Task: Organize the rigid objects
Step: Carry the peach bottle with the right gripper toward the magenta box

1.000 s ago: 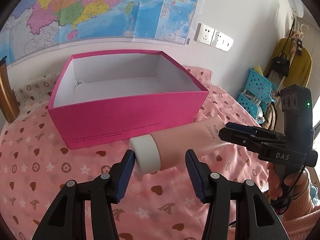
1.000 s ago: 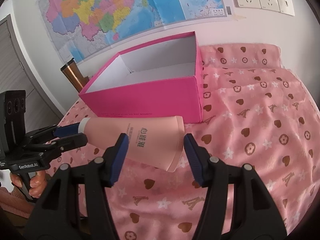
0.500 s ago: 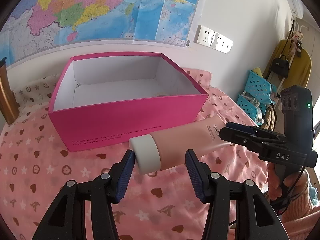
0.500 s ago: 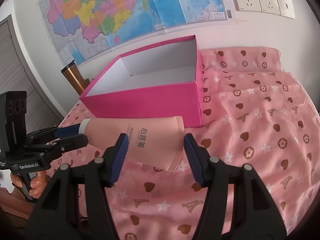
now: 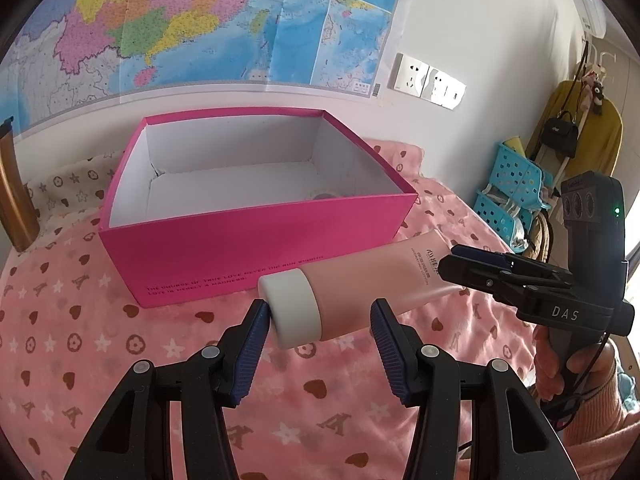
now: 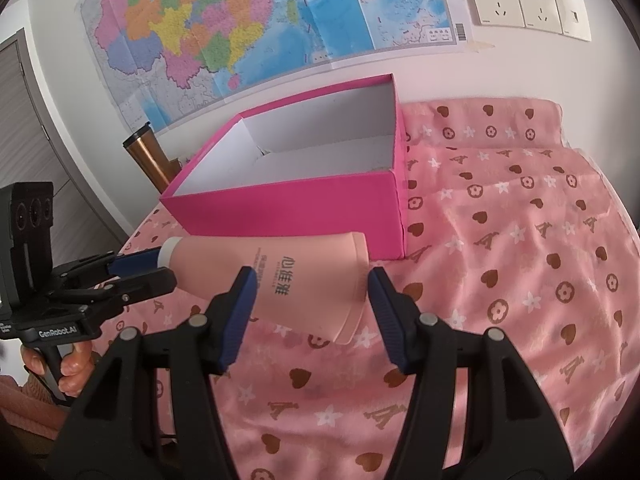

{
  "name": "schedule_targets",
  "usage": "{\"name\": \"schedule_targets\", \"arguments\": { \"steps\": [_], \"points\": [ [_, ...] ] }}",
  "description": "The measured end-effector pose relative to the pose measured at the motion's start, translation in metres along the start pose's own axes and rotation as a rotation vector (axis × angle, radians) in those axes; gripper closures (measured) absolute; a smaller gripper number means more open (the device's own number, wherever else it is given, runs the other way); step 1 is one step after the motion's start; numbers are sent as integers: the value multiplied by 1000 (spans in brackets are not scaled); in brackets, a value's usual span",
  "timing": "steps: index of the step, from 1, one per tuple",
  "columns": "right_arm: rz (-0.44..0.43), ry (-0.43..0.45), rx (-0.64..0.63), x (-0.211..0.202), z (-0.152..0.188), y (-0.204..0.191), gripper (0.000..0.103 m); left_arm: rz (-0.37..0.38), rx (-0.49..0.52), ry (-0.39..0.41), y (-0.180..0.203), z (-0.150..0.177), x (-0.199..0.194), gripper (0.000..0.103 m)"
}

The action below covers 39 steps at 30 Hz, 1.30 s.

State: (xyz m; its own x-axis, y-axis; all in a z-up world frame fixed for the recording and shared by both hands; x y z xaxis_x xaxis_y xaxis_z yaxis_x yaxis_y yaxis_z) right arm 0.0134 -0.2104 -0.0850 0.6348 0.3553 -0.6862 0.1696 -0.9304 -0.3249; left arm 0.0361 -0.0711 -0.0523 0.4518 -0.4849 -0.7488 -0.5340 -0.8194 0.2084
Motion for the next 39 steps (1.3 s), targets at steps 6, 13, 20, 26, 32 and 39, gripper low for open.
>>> {"name": "schedule_targets", "arguments": {
  "steps": [6,13,20,26,32,39],
  "points": [
    [-1,5,-2,-1,-2,0,43,1,3,5,-1,-2,-2,50],
    [-2,9,-5,-2,-4,1,43,0,8,14,0,-4,-4,50],
    [-6,12,-6,-2,-5,1,43,-1,10,20,1,-5,-5,50],
    [-7,20,-12,-5,-9,1,43,6,7,24,1,-7,-6,50],
    [-5,25,-18,-5,-10,1,43,3,8,30,0,-8,-7,50],
    [-5,32,-23,-5,-13,0,43,-3,15,39,1,-11,-8,50]
  ]
}}
Point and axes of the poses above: each gripper's, at about its wrist camera, not at the fingertips, and x roughly the way its jaws point, y to its right, z to its underside, the point moved 9 cm from there along x, roughly the way its jaws point, and after that the axes turned 7 degrees about -y, right-handed, at the moved point
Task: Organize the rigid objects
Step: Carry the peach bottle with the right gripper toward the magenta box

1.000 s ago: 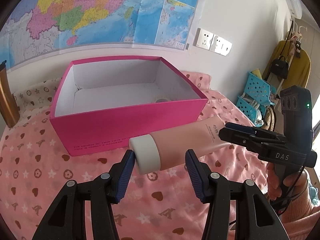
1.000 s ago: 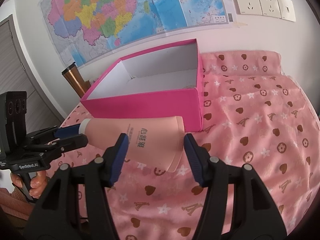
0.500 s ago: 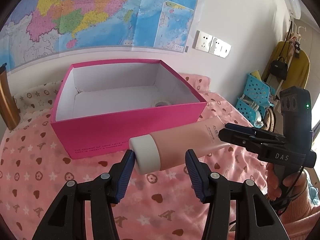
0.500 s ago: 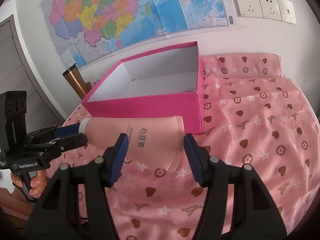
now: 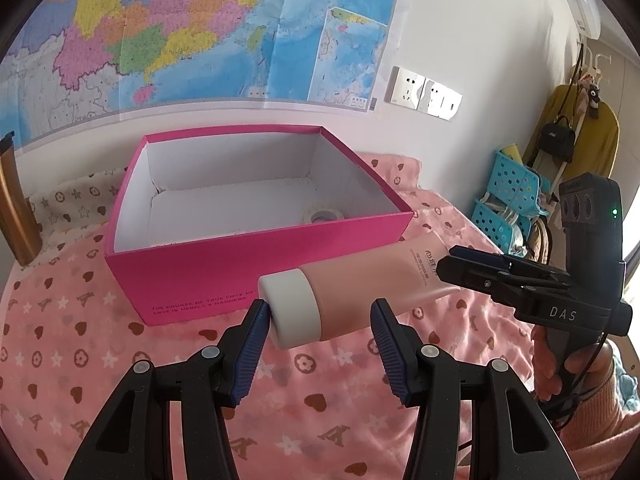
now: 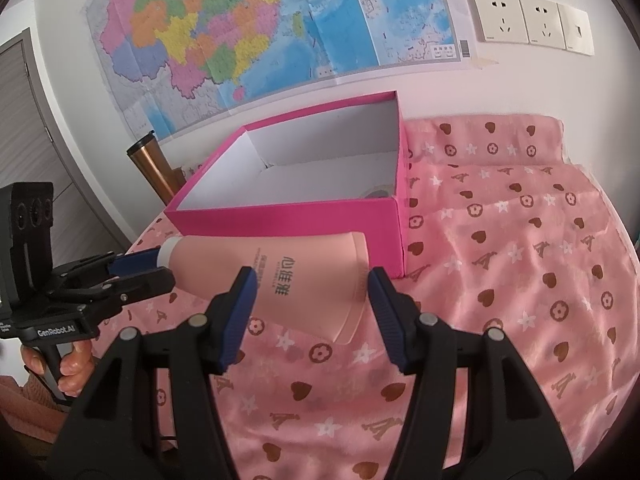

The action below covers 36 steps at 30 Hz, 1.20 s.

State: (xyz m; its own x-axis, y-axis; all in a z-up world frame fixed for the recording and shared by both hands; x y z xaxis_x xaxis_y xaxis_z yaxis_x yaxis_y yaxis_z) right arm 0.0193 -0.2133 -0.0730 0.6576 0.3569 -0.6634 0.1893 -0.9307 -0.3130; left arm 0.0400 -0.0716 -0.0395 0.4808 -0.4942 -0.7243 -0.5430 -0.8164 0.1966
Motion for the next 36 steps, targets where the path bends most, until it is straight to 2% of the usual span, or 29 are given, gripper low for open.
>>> {"name": "schedule_targets", "arguments": {
  "steps": [36],
  "points": [
    [3,28,-17,-6,-9,-3,43,-1,3,25,0,-9,-3,50]
  ]
}}
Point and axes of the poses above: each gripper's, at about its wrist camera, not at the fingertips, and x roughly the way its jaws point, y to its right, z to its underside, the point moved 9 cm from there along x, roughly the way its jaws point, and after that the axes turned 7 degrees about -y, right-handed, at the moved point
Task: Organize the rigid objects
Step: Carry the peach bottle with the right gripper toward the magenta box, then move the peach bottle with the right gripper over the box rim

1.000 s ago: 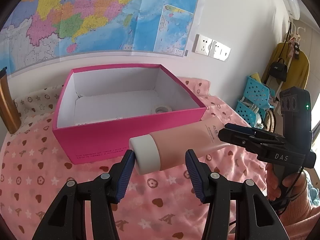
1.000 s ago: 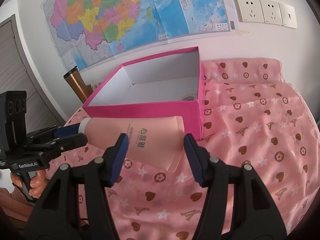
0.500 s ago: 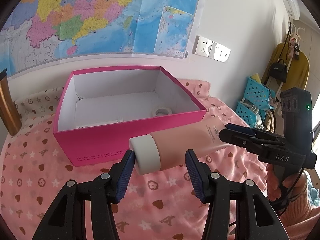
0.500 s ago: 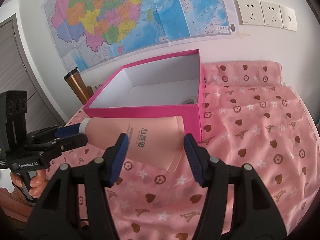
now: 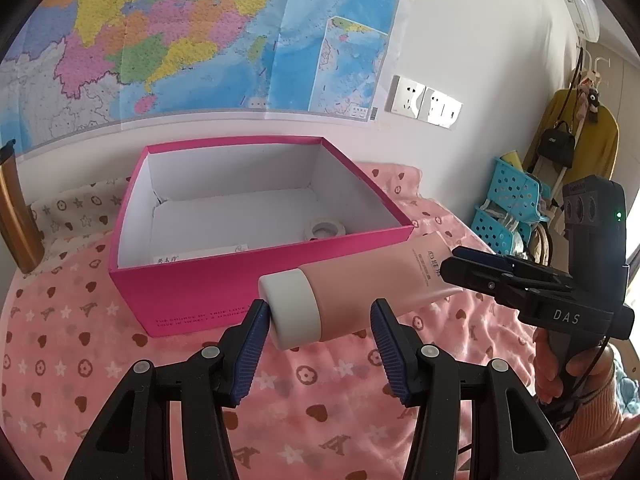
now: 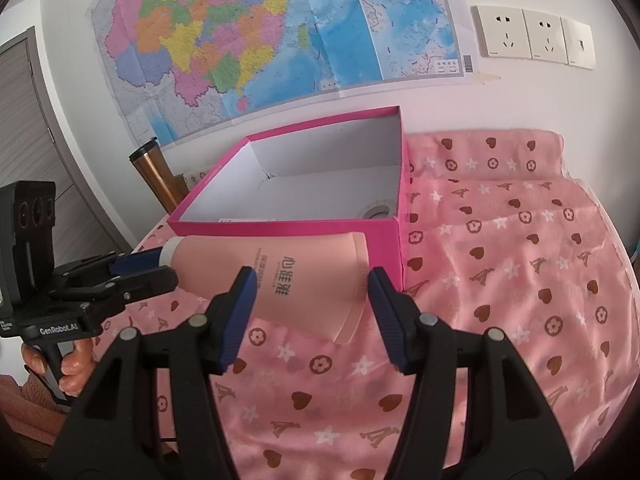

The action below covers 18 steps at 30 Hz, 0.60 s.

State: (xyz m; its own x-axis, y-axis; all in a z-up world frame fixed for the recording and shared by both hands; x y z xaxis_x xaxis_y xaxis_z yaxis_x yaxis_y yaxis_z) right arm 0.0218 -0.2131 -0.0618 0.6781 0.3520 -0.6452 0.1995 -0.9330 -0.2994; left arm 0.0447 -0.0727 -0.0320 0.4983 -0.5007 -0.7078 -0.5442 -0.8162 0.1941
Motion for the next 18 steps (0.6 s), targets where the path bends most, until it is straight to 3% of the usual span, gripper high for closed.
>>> {"name": "schedule_targets", "arguments": {
  "steps": [18],
  "points": [
    [1,14,-9,-2,-7,-5,43,-11,-3,11,-2,-5,-1,50]
  ]
}}
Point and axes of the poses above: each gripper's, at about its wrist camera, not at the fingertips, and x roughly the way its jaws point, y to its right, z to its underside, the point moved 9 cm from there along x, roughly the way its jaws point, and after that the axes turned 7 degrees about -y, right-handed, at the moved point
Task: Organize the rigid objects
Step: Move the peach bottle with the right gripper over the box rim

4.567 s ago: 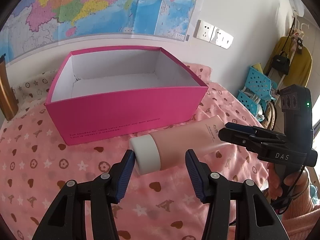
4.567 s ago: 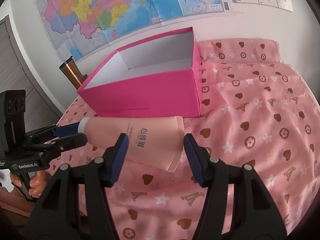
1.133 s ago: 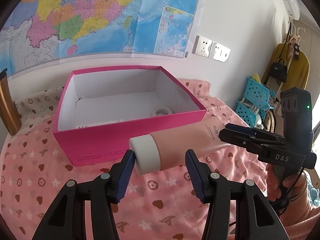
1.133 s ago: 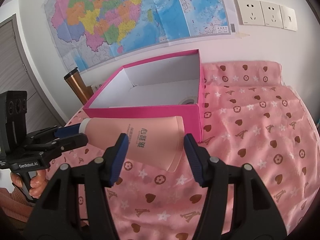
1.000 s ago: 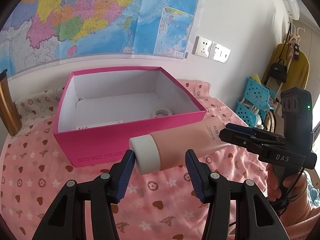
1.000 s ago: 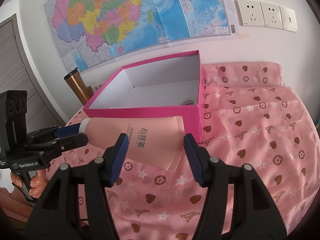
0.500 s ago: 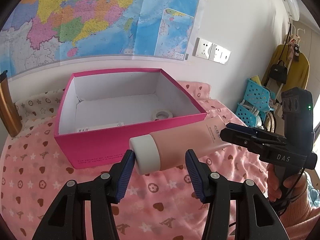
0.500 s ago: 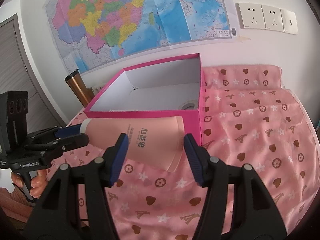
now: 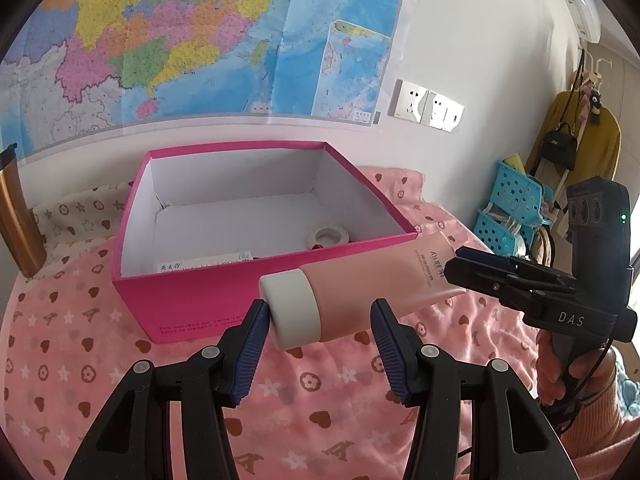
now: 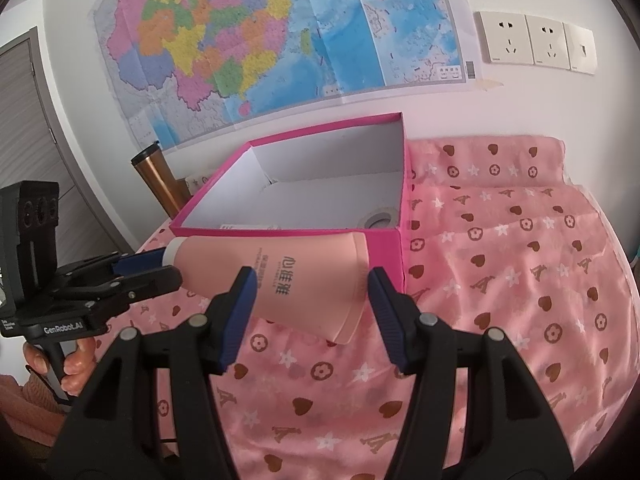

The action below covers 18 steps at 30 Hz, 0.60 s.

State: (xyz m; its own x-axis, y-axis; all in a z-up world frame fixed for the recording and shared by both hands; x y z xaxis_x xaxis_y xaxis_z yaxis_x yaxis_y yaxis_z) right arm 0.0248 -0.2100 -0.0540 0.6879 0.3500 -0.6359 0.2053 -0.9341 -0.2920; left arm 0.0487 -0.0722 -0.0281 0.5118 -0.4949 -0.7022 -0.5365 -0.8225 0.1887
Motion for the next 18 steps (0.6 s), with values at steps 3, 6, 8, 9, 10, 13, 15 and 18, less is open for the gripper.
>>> {"name": "schedule_targets", "arguments": {
  "steps": [3,6,8,9,10,13,15,18],
  "points": [
    [0,0,0,0,-1,0,43,-2,1,1,0,0,0,50],
    [1,1,-1,0,-1,0,43,-3,3,1,0,-1,1,50],
    [0,3,0,0,-2,0,43,-4,5,3,0,-2,0,50],
    [1,2,-1,0,-1,0,43,-4,6,5,0,-2,0,50],
    [0,2,-1,0,-2,1,43,-5,7,7,0,-3,-1,50],
    [3,5,-2,1,-4,1,43,-6,9,11,0,-5,-1,50],
    [2,7,-4,1,-5,1,43,-6,9,12,0,-5,-1,50],
    [1,9,-6,0,-6,1,43,-6,7,13,-1,-7,0,50]
  ]
}}
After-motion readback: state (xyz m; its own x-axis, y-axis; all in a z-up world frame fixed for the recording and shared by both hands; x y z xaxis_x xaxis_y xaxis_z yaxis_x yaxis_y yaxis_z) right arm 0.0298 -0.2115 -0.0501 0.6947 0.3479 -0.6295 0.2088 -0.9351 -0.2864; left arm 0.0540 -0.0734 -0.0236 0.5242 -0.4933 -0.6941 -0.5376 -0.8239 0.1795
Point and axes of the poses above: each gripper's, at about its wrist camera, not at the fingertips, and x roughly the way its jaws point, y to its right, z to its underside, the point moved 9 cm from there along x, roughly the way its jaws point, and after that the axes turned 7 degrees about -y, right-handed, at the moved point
